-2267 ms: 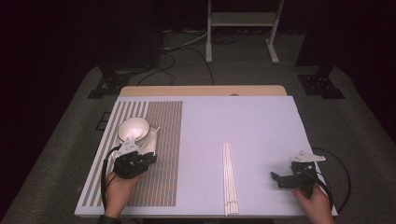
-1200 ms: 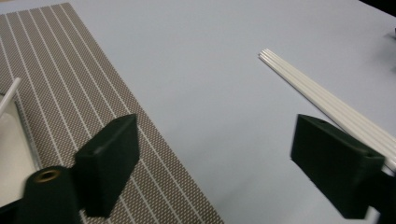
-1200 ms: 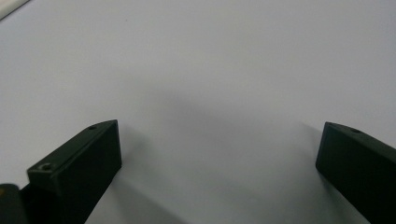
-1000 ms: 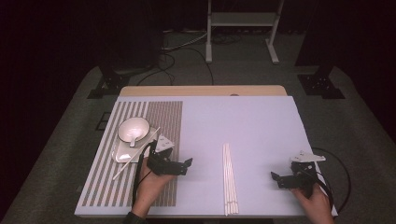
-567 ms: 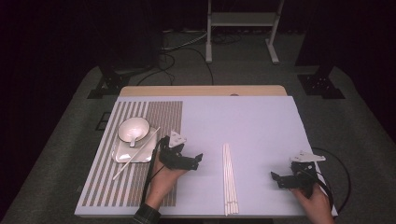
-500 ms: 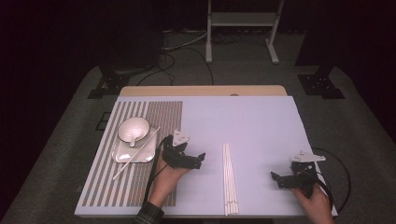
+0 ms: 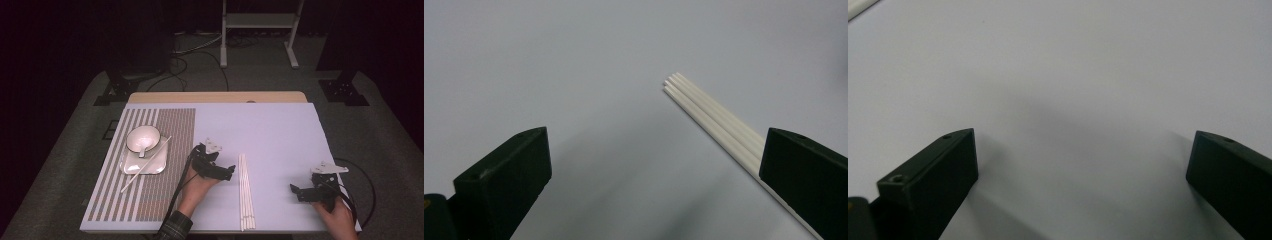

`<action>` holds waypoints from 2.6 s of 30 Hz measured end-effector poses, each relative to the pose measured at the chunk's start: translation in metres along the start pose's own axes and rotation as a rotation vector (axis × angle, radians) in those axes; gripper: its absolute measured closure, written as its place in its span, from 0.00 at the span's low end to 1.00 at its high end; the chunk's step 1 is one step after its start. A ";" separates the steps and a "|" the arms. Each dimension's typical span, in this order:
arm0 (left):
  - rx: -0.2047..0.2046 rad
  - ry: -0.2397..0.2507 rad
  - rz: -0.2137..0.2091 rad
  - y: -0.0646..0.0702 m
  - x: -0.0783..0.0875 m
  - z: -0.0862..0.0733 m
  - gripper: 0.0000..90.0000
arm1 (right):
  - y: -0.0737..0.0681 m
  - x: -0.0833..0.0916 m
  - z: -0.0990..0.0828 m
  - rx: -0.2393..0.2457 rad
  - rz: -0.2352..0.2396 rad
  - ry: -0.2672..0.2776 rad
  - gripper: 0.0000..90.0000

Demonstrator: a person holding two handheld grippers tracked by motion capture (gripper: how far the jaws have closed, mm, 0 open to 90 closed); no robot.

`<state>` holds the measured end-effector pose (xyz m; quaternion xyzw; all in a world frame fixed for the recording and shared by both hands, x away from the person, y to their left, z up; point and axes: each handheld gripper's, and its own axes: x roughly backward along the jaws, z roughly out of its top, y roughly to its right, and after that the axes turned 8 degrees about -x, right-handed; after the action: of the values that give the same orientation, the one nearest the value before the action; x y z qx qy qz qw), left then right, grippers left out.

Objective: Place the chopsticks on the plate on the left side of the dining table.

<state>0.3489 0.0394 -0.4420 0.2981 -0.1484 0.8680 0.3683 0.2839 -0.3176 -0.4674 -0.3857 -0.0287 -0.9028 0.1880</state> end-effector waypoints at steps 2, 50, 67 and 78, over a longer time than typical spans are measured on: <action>0.000 -0.008 -0.008 0.003 -0.005 0.000 0.00 | 0.000 0.000 0.000 0.000 0.000 0.000 0.00; -0.045 -0.069 -0.014 0.031 -0.001 -0.003 0.00 | 0.000 0.000 0.000 0.000 0.000 0.000 0.00; -0.068 -0.010 -0.084 0.073 0.039 -0.029 0.00 | 0.000 0.000 0.000 0.001 -0.001 0.001 0.00; -0.103 -0.001 -0.109 0.101 0.056 -0.047 0.00 | 0.000 0.000 0.000 0.001 -0.001 0.002 0.00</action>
<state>0.2259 0.0232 -0.4473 0.2867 -0.1767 0.8376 0.4300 0.2837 -0.3176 -0.4675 -0.3847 -0.0291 -0.9033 0.1877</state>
